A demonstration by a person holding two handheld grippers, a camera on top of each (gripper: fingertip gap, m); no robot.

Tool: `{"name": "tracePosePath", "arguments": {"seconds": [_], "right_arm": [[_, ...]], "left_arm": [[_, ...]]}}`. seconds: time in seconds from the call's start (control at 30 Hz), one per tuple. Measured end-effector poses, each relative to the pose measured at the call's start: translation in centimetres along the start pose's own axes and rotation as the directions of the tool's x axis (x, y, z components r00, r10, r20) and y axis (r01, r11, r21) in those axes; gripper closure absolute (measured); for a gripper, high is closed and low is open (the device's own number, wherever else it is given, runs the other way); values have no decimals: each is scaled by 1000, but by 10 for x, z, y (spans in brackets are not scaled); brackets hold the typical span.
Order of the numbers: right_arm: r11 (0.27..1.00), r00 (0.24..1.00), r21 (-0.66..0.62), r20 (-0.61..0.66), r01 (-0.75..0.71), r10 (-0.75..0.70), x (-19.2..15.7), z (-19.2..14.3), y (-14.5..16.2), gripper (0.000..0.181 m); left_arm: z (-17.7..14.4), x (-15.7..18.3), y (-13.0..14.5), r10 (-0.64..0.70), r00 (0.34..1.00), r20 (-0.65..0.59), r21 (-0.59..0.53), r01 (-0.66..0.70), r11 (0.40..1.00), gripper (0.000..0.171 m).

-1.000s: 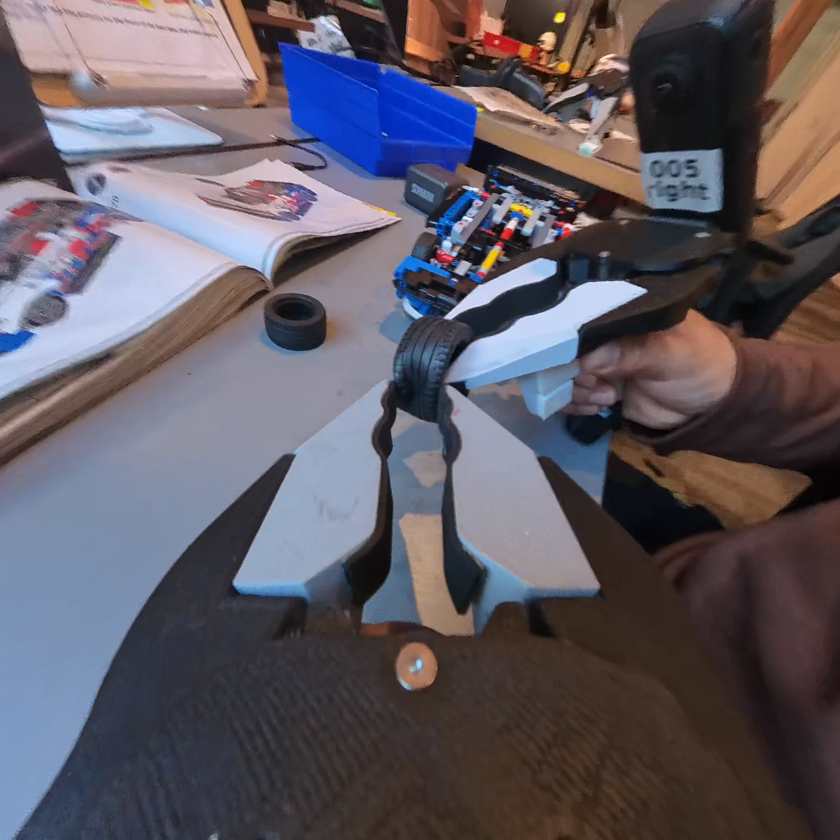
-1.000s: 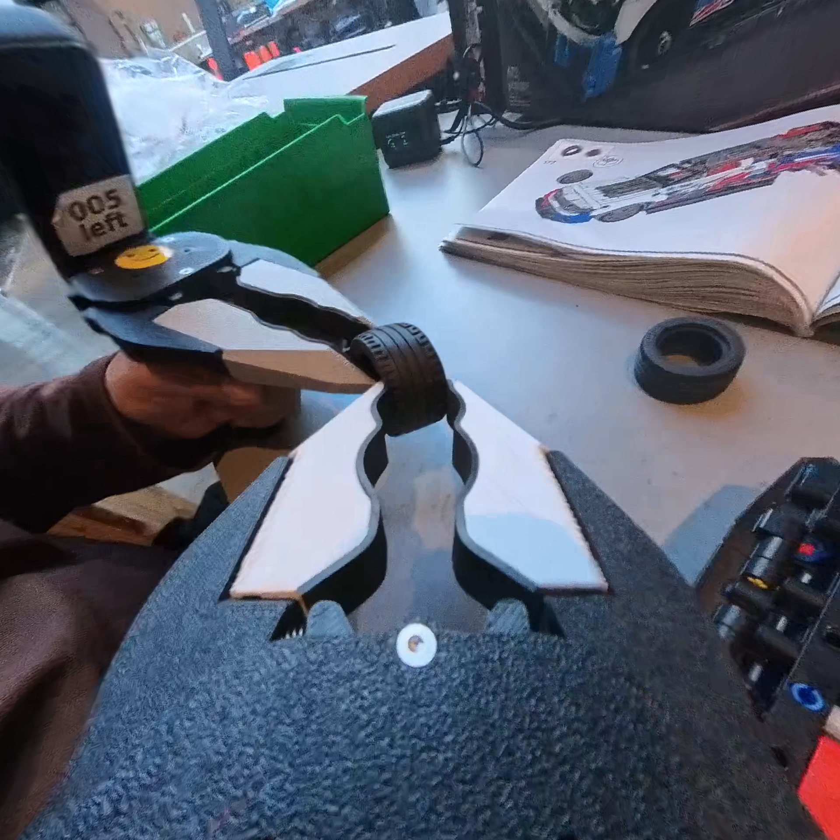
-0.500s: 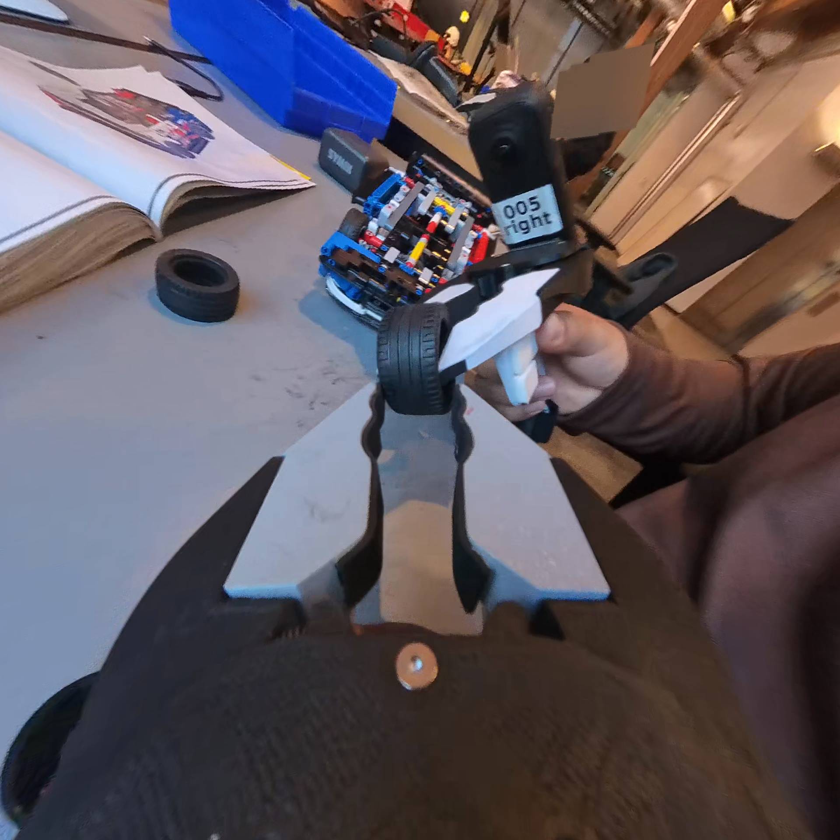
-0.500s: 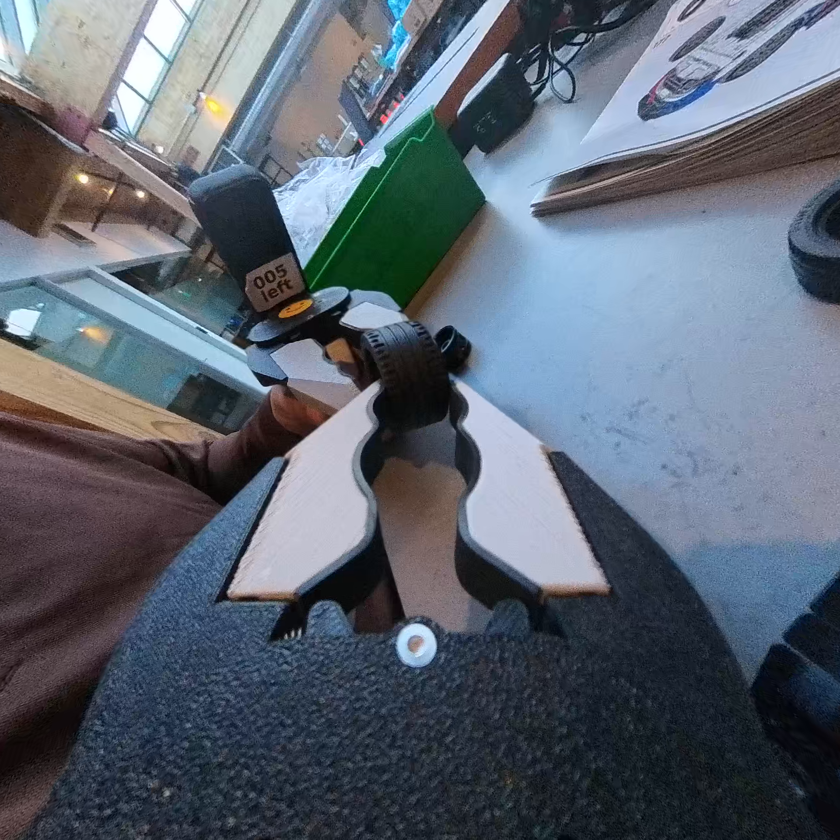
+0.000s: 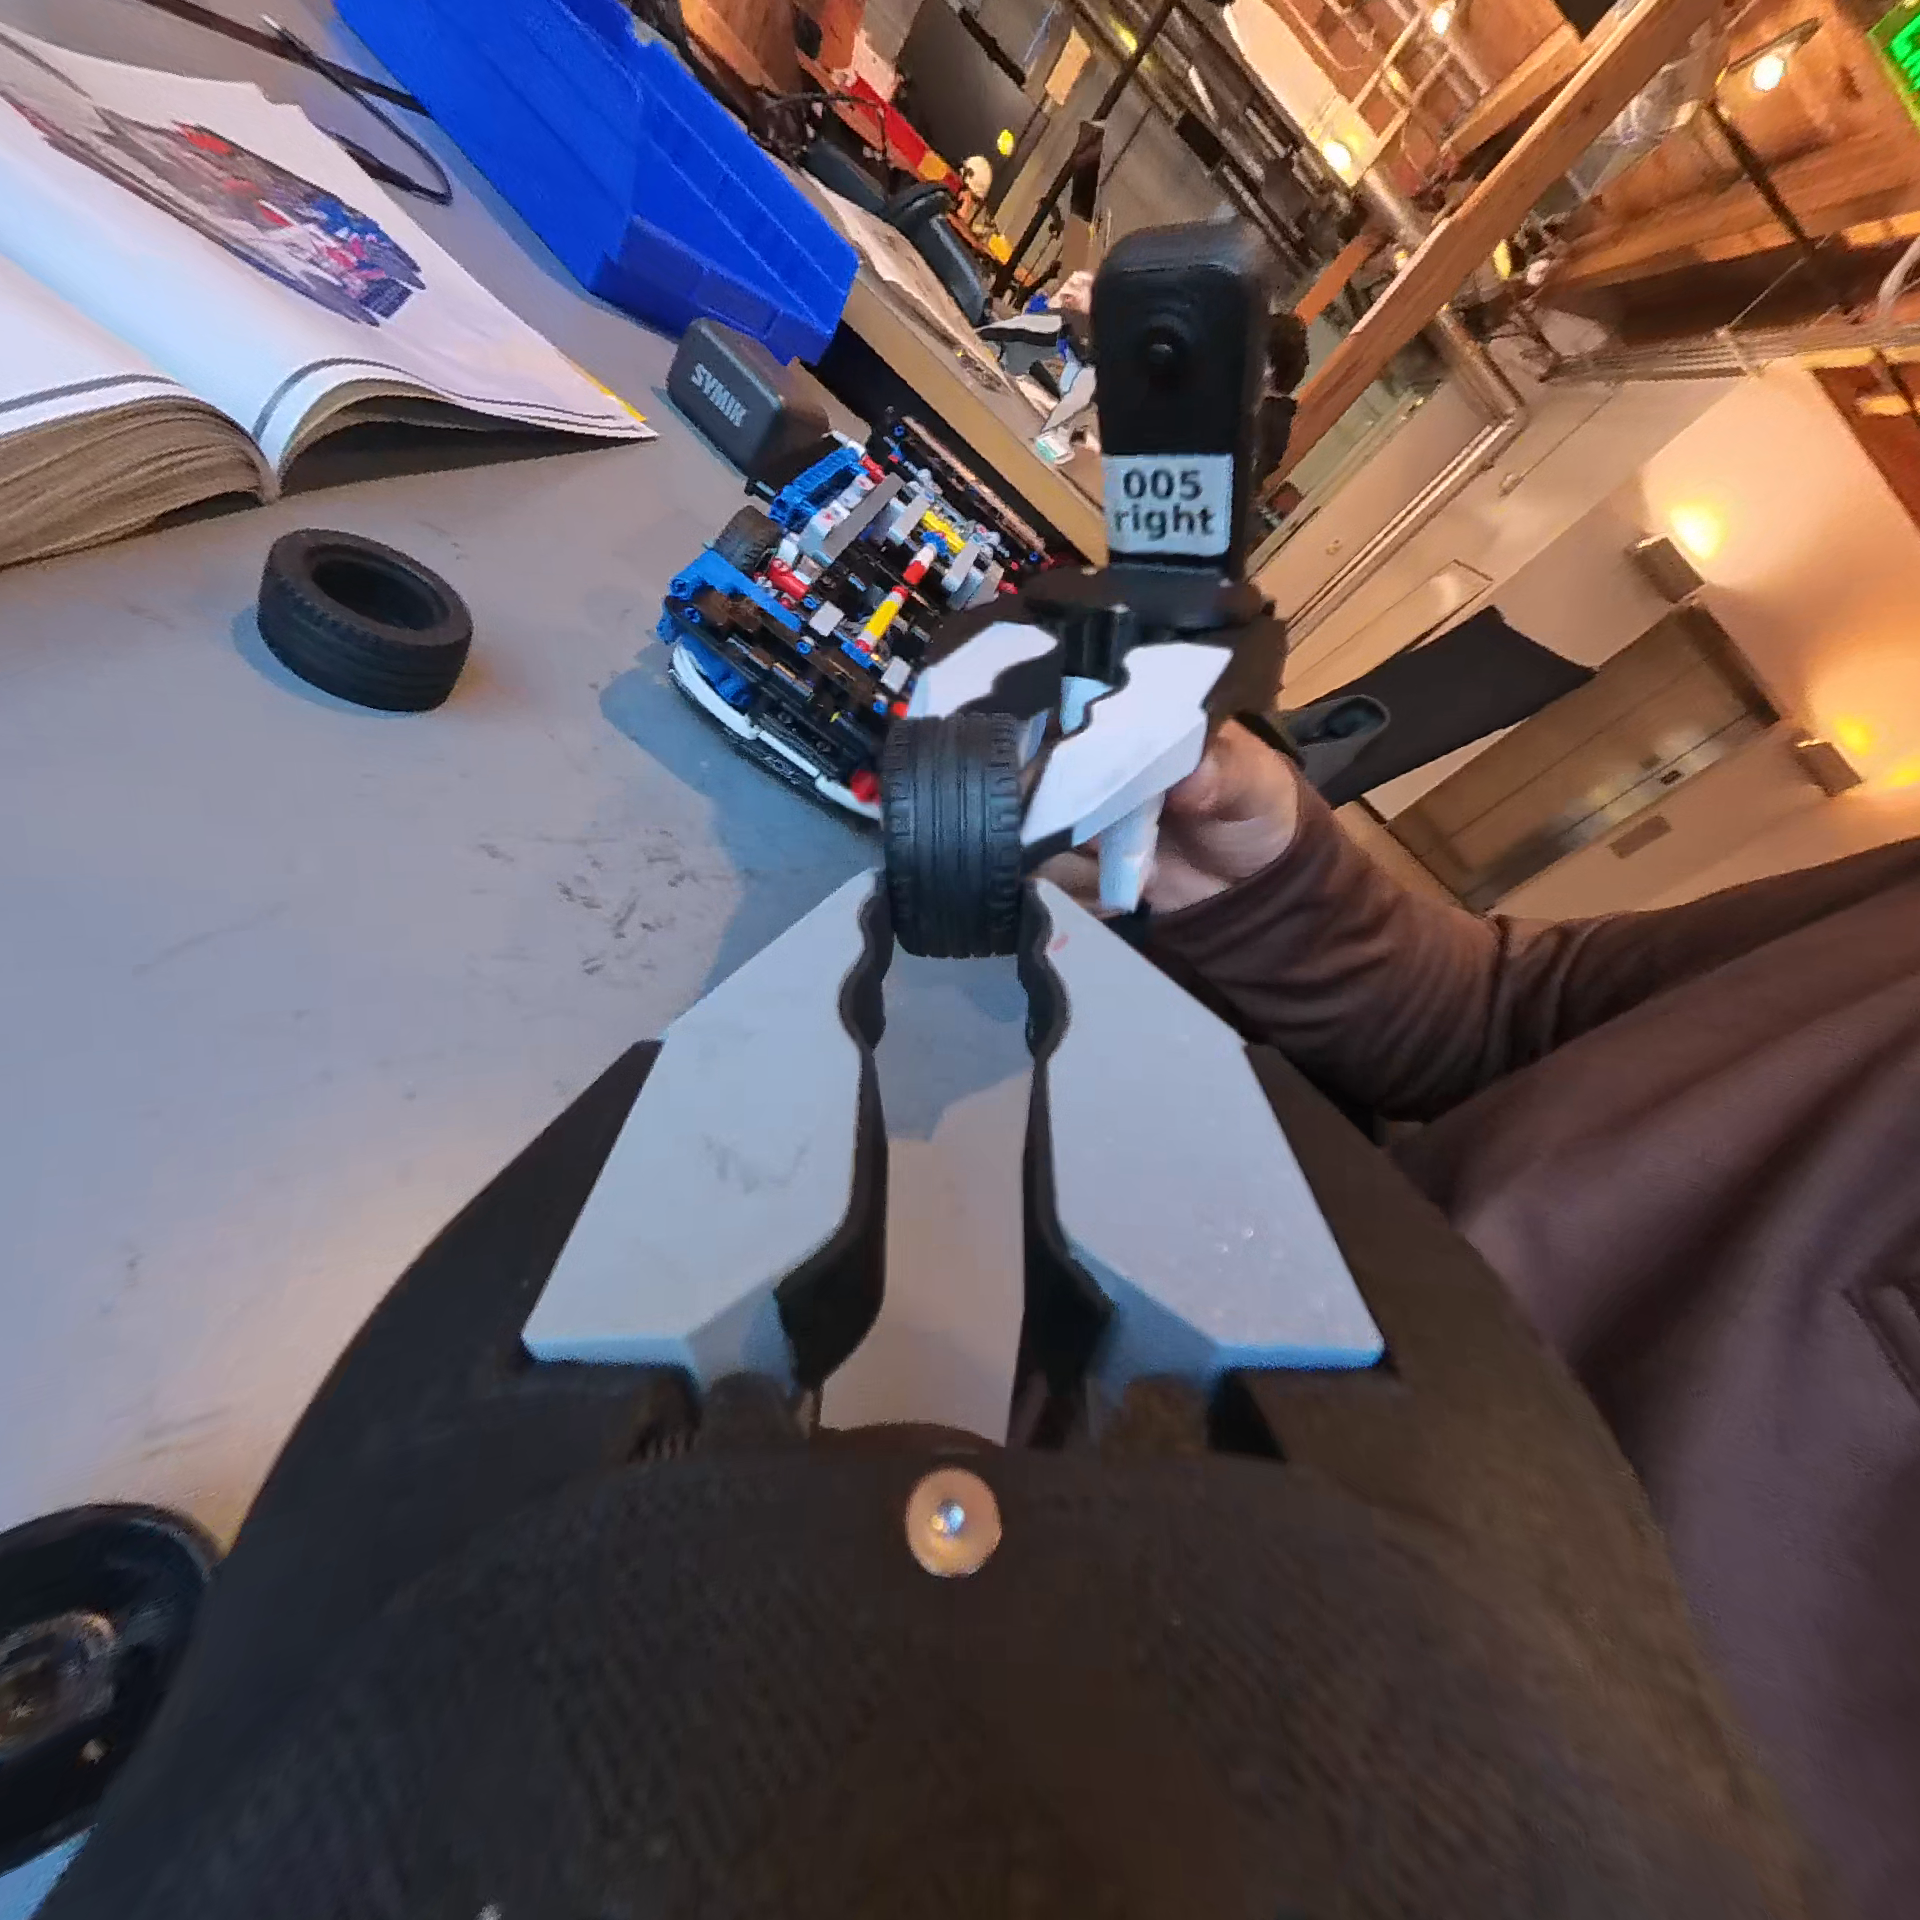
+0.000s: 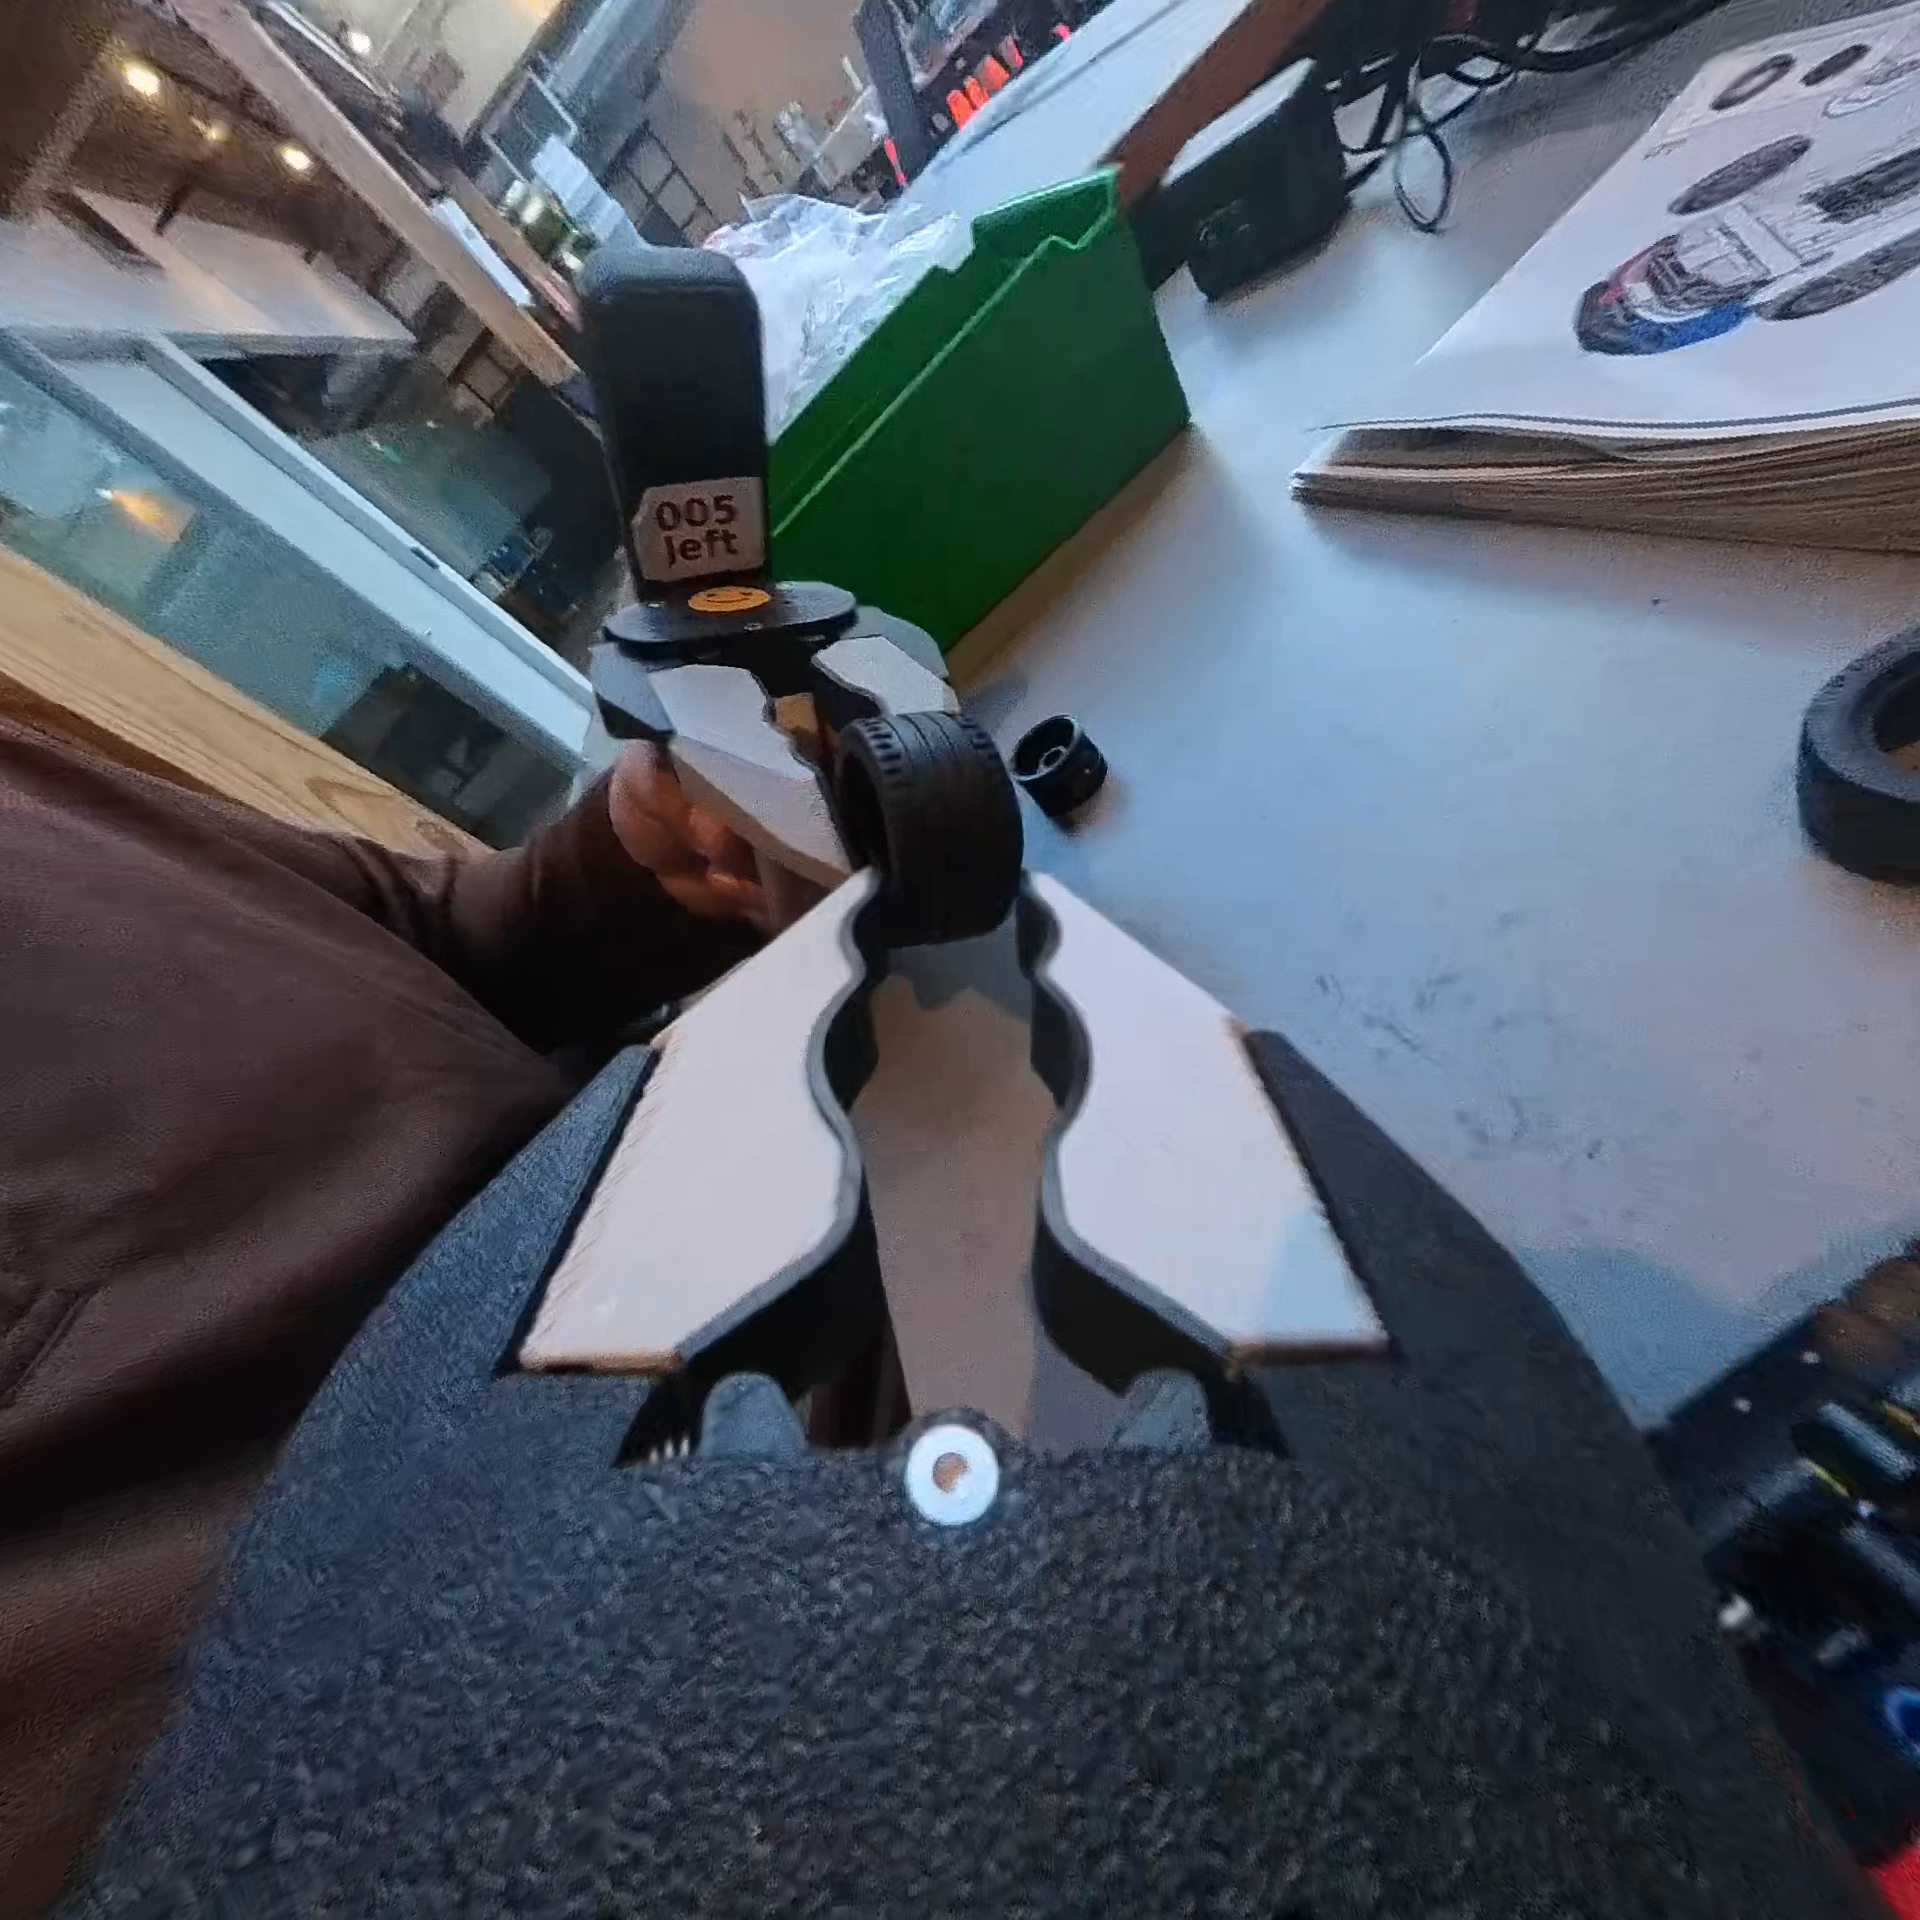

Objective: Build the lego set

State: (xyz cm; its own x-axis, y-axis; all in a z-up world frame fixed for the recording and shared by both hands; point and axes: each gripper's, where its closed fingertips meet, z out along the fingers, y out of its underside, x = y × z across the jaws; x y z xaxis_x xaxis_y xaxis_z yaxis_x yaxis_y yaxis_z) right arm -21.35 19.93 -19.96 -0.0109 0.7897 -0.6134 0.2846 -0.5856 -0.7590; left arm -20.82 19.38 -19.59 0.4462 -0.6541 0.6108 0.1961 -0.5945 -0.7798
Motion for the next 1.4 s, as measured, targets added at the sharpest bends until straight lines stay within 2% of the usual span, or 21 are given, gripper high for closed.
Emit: {"name": "tracePosePath", "arguments": {"seconds": [0.1,0.23,0.37,0.47,0.53,0.57,0.63,0.67,0.7,0.73,0.8,0.87,0.93,0.97,1.07,1.2,1.27,1.4], "right_arm": [[998,996,60,90,11,-16,-13,0,-7,162],[996,988,85,153,-14,1,-18,0,-9,164],[993,981,116,191,5,-27,-25,0,-11,169],[992,977,128,210,17,-44,-27,-2,-13,170],[988,981,129,161,86,-106,-24,-1,-11,172],[979,979,110,94,170,-181,-20,1,-9,171],[911,907,15,-99,412,-409,-10,5,-5,169],[879,867,-12,-161,476,-472,-10,7,-6,167],[878,863,-2,-186,478,-470,-11,7,-9,166],[908,897,35,-173,418,-406,-11,7,-11,163],[961,968,119,-67,248,-242,-12,3,-16,161],[977,986,139,-9,164,-165,-11,-2,-18,160],[973,984,145,-35,180,-177,-8,-6,-22,151],[971,980,132,-42,198,-194,-7,-7,-21,160],[974,979,92,-29,205,-203,-8,-7,-16,163],[992,997,119,56,44,-51,-7,-9,-20,163],[993,996,121,83,1,-11,-6,-8,-19,155],[995,996,82,62,63,-68,-7,-8,-14,164]], "left_arm": [[-6,10,-10,-128,983,-134,65,138,988,152],[-10,13,-14,-266,931,-250,109,300,948,153],[-13,16,-22,-353,868,-349,135,419,898,154],[-12,19,-24,-368,857,-360,144,441,886,154],[-10,14,-25,-391,857,-335,165,462,871,154],[-9,9,-25,-411,855,-316,177,479,860,154],[-8,-1,-22,-471,829,-302,207,539,816,154],[-10,-4,-23,-492,809,-320,224,569,791,153],[-11,-5,-26,-496,804,-328,241,579,779,153],[-11,-4,-27,-473,825,-310,255,552,794,153],[-9,0,-27,-445,849,-286,251,514,820,153],[-6,2,-24,-436,860,-266,227,496,838,153],[-4,-1,-19,-417,882,-218,211,460,863,153],[-5,-1,-18,-403,893,-202,212,441,872,153],[-6,1,-16,-390,899,-199,198,427,882,153],[-6,3,-14,-385,903,-192,175,418,892,153],[-5,5,-14,-373,909,-184,168,403,899,153],[-5,2,-9,-312,943,-114,144,326,934,153]]}}
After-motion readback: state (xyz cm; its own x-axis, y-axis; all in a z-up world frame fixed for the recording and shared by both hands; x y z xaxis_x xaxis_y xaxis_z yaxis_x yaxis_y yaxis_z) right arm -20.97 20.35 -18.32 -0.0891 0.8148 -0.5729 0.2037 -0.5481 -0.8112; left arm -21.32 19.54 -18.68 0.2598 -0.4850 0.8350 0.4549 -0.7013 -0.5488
